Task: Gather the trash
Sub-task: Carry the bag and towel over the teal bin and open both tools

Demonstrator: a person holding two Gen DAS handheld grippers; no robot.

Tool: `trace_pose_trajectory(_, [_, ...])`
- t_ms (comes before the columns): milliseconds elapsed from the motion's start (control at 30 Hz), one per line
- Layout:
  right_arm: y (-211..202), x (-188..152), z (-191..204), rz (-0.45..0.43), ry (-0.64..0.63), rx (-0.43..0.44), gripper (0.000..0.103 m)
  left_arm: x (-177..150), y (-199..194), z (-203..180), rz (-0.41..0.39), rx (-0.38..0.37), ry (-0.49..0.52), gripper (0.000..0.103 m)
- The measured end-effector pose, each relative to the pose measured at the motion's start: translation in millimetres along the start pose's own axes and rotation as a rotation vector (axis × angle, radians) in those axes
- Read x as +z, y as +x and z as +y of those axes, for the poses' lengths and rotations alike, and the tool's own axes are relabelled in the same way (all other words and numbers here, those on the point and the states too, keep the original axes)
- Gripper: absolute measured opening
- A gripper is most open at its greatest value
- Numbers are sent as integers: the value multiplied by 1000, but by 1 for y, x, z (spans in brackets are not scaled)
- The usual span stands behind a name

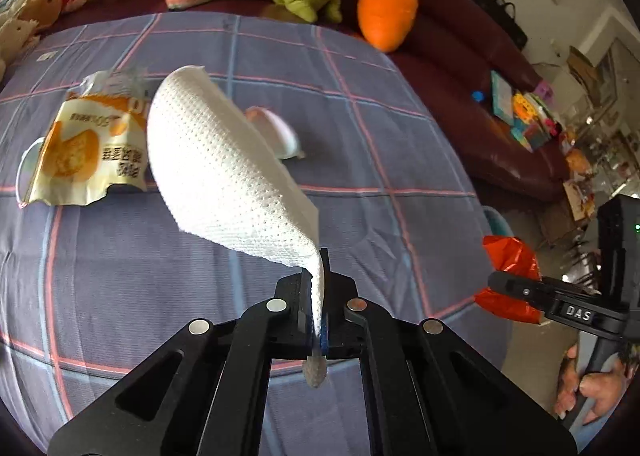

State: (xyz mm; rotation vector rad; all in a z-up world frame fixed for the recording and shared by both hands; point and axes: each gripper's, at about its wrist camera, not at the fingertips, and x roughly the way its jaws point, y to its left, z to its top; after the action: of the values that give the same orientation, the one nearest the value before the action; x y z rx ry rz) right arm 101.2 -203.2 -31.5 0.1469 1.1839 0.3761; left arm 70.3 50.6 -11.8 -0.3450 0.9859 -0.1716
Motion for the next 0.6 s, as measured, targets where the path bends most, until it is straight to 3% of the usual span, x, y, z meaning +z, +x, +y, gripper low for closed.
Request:
trace_pose_trajectory(133, [-11,-5,-13,-21,23,0,29,0,-4,-22,18,-78,56,2])
trace_pose_trajectory(400, [-32,-7,-50,-74,90,-10,29,2,6,-70,48,-97,166,2])
trace_pose_trajectory(600, [-58,-6,-96,-139,172,-31,29,8,25,-126,73,-126,270,2])
